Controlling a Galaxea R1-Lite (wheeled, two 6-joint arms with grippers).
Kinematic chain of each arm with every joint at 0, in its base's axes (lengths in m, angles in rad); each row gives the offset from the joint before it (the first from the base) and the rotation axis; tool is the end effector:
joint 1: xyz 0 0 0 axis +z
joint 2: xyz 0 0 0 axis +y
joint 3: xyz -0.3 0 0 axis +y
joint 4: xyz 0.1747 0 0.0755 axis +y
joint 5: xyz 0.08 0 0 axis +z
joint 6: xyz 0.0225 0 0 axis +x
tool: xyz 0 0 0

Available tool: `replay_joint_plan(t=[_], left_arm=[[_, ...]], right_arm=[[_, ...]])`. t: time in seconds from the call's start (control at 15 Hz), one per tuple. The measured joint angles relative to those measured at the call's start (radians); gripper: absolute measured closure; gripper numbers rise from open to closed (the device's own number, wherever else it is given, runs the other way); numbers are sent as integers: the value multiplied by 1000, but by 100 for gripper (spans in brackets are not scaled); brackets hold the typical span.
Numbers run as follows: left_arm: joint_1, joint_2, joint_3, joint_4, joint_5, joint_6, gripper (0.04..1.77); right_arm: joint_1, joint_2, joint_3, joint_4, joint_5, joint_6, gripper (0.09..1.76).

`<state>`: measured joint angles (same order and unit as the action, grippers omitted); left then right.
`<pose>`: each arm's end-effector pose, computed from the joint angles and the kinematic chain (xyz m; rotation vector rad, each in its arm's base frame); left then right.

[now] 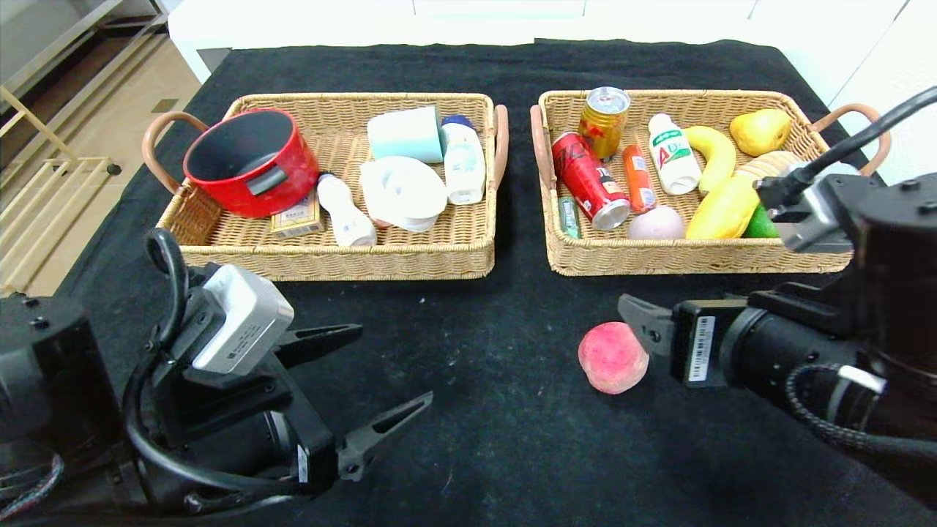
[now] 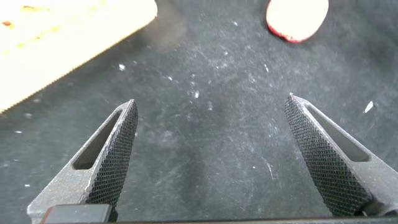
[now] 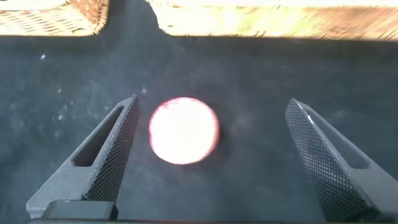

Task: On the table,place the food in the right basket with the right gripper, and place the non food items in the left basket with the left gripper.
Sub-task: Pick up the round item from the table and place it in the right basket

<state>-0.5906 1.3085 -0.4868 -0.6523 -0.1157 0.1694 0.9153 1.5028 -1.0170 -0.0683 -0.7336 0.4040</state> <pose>0.1625 -0.1121 0.1960 0.2026 0.1081 -0.7175 0.1691 0.1952 0.2453 0.0933 0.3129 0.1180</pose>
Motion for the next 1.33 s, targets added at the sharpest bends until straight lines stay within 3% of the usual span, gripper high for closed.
replay_joint_plan(t=[0.2, 1.2, 1.33], left_arm=[[4, -17, -5, 0, 0, 0, 10], [7, -55, -6, 0, -6, 0, 9], [7, -56, -5, 0, -6, 0, 9]], right_arm=[[4, 79, -24, -6, -28, 62, 14], [-12, 266, -30, -87, -31, 93, 14], [-18, 272, -29, -89, -32, 93, 50]])
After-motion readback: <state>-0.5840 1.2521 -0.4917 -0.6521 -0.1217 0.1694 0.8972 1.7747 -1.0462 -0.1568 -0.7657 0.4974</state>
